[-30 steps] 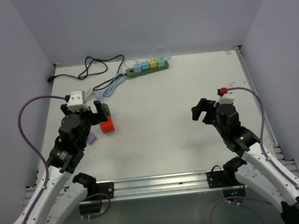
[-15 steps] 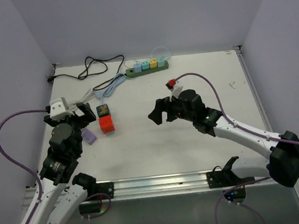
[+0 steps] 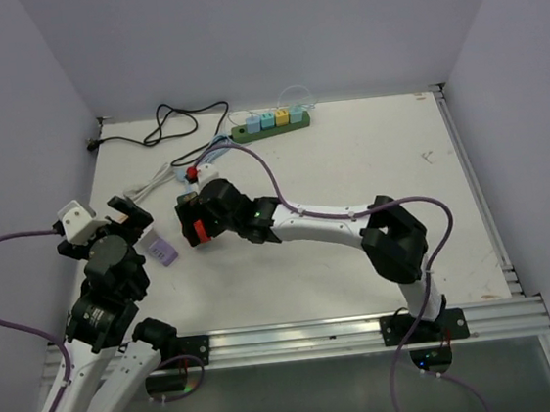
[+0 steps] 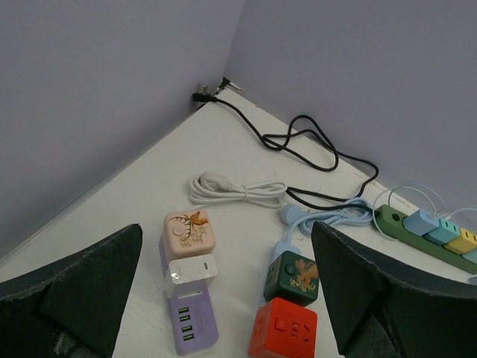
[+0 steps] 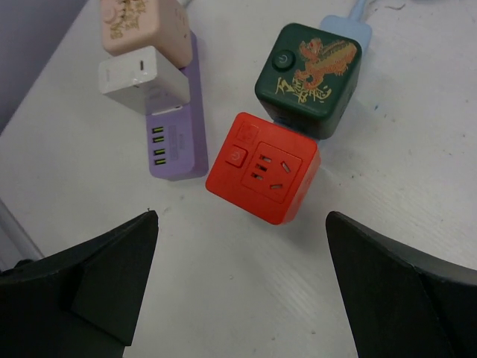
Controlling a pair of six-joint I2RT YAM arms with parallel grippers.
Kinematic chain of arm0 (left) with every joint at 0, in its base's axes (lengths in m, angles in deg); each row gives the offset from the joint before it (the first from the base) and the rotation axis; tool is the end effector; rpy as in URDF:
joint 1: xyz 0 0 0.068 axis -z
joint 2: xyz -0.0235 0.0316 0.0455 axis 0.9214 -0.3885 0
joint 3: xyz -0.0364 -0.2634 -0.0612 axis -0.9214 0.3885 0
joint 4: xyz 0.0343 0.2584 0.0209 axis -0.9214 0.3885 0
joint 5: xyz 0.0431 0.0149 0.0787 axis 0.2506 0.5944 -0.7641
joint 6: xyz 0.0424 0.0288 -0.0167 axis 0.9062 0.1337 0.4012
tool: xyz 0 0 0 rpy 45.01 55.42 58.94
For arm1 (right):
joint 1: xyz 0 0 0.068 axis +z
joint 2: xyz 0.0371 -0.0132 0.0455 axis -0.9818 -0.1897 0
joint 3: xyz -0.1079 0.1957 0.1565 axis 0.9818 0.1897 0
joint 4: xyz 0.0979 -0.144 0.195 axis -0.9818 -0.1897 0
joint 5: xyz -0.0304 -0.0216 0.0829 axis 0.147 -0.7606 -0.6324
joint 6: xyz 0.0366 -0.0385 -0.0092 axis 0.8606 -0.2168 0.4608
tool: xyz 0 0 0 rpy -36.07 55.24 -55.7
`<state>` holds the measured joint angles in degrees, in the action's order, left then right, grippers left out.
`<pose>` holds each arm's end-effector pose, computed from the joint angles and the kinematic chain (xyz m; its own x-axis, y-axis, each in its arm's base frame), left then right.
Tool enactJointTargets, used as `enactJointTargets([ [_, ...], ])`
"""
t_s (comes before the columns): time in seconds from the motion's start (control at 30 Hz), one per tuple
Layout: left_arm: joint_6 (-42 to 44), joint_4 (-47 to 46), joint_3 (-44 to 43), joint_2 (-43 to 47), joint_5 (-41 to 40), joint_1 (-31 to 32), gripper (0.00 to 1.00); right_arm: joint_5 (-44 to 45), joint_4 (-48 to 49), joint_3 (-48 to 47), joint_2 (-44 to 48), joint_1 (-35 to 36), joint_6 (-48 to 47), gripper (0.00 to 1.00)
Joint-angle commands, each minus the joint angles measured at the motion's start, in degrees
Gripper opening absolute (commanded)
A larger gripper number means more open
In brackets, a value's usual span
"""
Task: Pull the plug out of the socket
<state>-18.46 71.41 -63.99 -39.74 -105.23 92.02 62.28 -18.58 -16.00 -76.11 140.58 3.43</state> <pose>0.1014 -0.0154 0.3414 0.1092 -0.3361 -0.9355 -0.4768 0.8081 -0.3459 0.2271 0.4071 0.2648 -0.5507 -0.1142 -0.8269 -0.6273 0.7101 0.3197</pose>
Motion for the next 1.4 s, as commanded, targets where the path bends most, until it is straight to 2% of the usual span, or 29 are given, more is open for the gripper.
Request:
enactJointTargets([
  [0.0,-4.0,1.6,-2.6,1.5,-5.3,0.1,1.00,10.5,-6.6,-7.2,-4.5,1.6,2.4,0.99],
  [0.27,-3.9,0.7,-1.9,2.9,-4.8,0.1,0.99,20.0,-19.8,-25.3,-15.8,5.9,0.3,0.99],
  [0.5,-3.9,0.7,-1.7,2.9,-3.9,0.2,0.99,24.4,-33.6,-41.0,-24.6,5.7,4.2,0.99],
  [0.63,-3.9,0.5,-1.5,2.8,-3.3,0.2,0.99,21.6,-35.6,-42.9,-26.7,4.4,7.5,0.99],
  [0.83,-3.9,0.5,-1.3,2.9,-3.0,0.1,0.99,16.4,-35.7,-40.1,-26.4,1.5,11.5,0.99],
  [1.17,-3.5,0.3,-1.3,2.9,-2.0,0.2,0.99,12.1,-35.0,-41.0,-27.5,1.0,10.5,0.73],
  [1.2,-3.5,0.2,-1.3,2.8,-2.0,0.1,0.99,11.0,-34.7,-40.9,-27.5,1.0,10.1,0.60],
  [1.27,-3.5,0.2,-1.2,2.9,-2.1,0.1,0.99,9.0,-34.6,-39.9,-26.9,0.9,9.2,0.48],
  [1.3,-3.4,0.2,-1.3,2.9,-2.1,0.2,0.99,8.0,-34.3,-38.8,-25.3,0.8,8.6,0.38],
  [1.37,-3.3,0.1,-1.2,2.9,-2.1,0.1,0.99,5.2,-31.1,-32.9,-22.6,0.9,6.3,0.34],
])
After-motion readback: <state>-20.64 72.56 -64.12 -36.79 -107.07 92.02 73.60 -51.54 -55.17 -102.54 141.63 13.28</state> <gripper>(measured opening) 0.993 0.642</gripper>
